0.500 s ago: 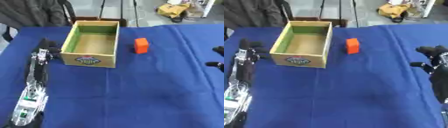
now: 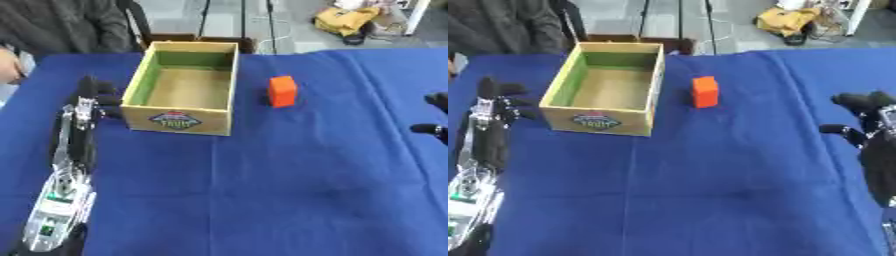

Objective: Pick up objects on the table and place them in the box.

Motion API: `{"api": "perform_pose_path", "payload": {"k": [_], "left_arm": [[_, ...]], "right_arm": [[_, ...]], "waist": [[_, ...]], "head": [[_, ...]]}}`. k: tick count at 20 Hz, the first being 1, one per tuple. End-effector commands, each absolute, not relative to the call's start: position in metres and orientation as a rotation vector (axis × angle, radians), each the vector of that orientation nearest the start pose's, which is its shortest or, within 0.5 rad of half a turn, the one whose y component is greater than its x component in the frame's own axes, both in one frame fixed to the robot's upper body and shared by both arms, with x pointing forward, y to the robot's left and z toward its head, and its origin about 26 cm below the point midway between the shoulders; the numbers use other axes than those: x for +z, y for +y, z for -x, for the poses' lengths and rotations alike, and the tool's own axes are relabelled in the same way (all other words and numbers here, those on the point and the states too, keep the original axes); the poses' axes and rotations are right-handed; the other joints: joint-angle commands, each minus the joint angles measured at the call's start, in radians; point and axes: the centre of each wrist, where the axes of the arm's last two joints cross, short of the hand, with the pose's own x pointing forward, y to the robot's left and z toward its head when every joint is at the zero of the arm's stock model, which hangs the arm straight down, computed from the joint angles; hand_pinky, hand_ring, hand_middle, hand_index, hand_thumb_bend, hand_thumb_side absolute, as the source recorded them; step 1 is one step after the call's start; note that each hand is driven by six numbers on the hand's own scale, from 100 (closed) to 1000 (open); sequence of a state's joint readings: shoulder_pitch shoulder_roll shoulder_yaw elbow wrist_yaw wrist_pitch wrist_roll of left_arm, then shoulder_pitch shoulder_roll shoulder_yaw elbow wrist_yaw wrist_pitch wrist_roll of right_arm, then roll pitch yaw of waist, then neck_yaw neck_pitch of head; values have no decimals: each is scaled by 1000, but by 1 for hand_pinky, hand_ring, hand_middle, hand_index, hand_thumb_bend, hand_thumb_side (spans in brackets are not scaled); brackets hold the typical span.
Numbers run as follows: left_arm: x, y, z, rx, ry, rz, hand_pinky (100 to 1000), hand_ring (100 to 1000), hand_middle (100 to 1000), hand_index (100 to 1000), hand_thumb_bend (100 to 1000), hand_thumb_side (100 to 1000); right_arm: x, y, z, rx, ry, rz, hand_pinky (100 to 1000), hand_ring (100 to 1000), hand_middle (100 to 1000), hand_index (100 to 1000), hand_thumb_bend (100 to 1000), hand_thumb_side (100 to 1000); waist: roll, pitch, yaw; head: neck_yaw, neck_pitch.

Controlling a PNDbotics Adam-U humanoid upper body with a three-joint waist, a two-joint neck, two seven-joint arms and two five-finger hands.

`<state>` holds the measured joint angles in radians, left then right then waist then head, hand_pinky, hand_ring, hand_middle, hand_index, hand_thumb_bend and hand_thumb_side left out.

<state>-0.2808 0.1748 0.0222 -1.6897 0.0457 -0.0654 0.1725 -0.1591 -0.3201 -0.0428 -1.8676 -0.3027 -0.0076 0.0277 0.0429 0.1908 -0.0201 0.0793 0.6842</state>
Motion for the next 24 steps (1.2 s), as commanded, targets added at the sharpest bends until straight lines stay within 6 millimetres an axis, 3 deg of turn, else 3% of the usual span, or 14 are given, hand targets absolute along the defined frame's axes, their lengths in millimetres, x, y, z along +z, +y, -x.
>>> {"api": "perform_pose_path", "payload": {"k": [1,7,13,17,19,24], "left_arm": [[119,254,-336,0,-2066,-144,522,604,608,677,627,837],[118,253,-336,-15,-2063,-138,521,604,608,677,627,837],[120,248,-337,-45,-2068,-116,521,604,608,677,627,837],[124,244,-339,-70,-2080,-94,521,604,608,677,629,836],[127,241,-340,-81,-2091,-81,521,604,608,678,629,836],[135,233,-342,-110,-2116,-47,522,604,608,678,632,835]], "right_arm": [[150,-301,-299,218,-2056,-51,636,977,729,743,100,779],[198,-329,-315,548,-2105,88,643,980,745,778,100,631],[239,-351,-362,974,-1999,205,698,1000,818,865,100,506],[237,-361,-406,1147,-1822,256,752,1000,864,886,102,403],[233,-361,-424,1202,-1769,297,775,1000,879,897,148,384],[224,-358,-450,1305,-1698,436,891,1000,916,917,217,363]], "waist": [[-4,-16,3],[-13,-21,18],[-23,-21,59],[-31,-14,102],[-34,-8,123],[-43,7,182]], "head": [[-5,-10],[-23,-8],[-50,-18],[-80,-26],[-94,-31],[-135,-46]]}}
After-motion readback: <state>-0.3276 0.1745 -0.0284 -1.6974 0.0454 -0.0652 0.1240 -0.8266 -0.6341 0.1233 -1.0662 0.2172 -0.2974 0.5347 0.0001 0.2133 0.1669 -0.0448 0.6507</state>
